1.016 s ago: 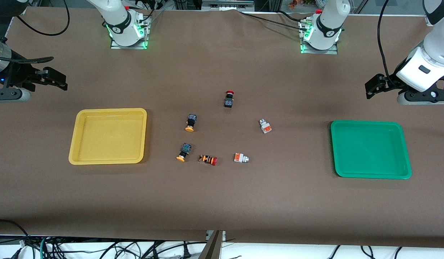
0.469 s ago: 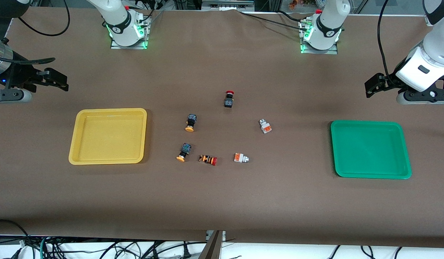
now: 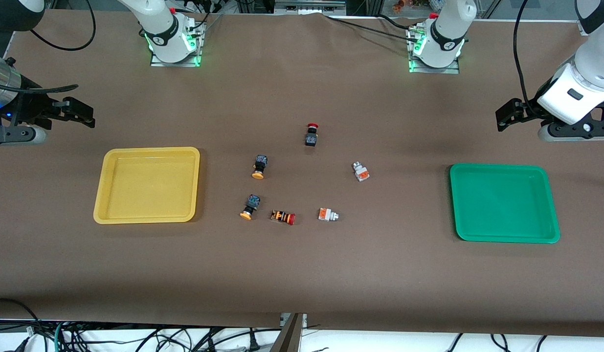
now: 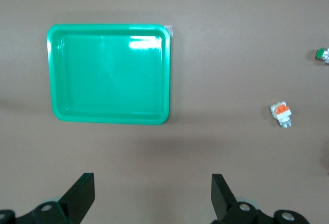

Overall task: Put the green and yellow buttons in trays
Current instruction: 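Move both grippers out over the buttons beside each tray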

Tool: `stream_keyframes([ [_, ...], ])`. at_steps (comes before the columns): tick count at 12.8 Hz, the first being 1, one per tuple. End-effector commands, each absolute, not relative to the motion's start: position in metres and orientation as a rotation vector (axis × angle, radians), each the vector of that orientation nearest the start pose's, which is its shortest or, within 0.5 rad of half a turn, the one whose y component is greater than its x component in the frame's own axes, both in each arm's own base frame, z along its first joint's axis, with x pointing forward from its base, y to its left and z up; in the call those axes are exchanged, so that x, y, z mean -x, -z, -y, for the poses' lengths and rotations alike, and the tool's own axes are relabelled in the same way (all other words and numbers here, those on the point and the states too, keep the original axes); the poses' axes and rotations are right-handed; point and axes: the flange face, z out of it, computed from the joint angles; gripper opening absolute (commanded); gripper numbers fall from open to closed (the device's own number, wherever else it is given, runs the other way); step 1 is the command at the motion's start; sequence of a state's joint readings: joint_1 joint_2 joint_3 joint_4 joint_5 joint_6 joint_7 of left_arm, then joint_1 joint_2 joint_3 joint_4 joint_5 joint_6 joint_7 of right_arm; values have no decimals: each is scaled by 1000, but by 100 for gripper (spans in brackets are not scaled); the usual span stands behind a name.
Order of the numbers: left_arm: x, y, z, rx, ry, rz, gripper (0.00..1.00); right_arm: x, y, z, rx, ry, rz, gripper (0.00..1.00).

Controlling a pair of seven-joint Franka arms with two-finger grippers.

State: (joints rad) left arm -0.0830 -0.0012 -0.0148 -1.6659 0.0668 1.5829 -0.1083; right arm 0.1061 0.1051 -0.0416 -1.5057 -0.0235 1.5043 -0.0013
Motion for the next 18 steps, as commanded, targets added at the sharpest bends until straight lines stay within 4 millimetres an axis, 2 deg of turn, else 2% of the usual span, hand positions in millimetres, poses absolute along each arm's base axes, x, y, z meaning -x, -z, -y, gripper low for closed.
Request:
stream_keyframes([
  [1,-548,-586,58,3089,-171,-43,100,-581,-587,-46,3177,-173,128,100],
  [4,-547,-577,73,3086,-192,-82,100,-589,-566,-46,3169,-231,136,100],
  [5,-545,-571,79,3099,-214,-80,100,-594,-554,-43,3167,-270,129,100],
  [6,-548,-561,87,3103,-244,-91,100,-595,-551,-43,3167,-273,130,100],
  [8,-555,-543,98,3099,-285,-115,100,-597,-539,-57,3166,-309,140,100],
  [10,-566,-523,108,3109,-280,-80,100,-600,-524,-94,3166,-321,172,100],
  [13,-587,-479,149,3148,-255,71,100,-611,-482,-152,3188,-302,71,100],
  [15,-599,-441,181,3149,-230,204,100,-613,-446,-194,3178,-314,-2,100],
  [16,-607,-420,187,3152,-221,279,100,-612,-430,-210,3162,-322,-64,100],
  [18,-620,-364,194,3164,-277,325,100,-606,-395,-242,3149,-324,-132,100],
])
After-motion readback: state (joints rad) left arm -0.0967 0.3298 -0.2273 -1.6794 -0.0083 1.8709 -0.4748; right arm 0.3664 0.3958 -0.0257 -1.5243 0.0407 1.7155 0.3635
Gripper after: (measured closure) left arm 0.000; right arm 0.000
